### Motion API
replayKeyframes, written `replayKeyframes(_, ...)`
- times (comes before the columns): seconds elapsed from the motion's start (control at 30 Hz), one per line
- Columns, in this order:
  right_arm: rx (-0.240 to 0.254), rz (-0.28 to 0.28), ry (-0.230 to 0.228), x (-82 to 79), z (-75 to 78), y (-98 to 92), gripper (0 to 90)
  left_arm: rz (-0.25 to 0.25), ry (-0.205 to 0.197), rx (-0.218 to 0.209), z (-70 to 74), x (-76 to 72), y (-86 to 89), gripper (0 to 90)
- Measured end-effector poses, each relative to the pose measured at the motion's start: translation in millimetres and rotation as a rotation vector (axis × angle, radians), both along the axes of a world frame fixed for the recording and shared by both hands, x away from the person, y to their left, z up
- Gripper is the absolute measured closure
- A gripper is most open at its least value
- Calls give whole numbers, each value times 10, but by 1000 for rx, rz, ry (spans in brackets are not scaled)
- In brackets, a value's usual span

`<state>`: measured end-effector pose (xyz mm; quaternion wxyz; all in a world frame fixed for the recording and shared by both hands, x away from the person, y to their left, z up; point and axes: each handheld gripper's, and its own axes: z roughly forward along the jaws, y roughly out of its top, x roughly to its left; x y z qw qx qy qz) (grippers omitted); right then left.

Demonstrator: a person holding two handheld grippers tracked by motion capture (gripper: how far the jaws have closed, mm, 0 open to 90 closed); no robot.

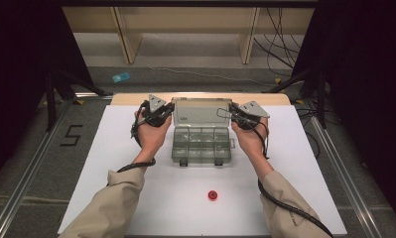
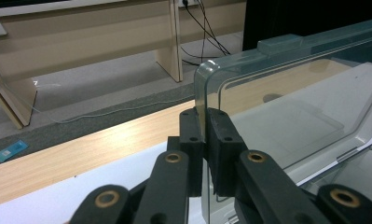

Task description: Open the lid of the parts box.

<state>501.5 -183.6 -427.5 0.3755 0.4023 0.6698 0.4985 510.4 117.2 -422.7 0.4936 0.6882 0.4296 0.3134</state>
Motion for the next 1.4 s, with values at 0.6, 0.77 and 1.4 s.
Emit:
replayKeyframes(0.6, 2, -2, -3, 65, -27, 4, 846, -2, 10, 4, -70, 50, -11, 845)
replayKeyframes(0.77, 9, -6, 0, 83, -46, 5, 844, 3, 8, -2, -83, 65, -15, 846)
replayKeyframes(1.4, -6, -12, 22, 139, -131, 15, 839, 11, 17, -6, -140, 113, -22, 844)
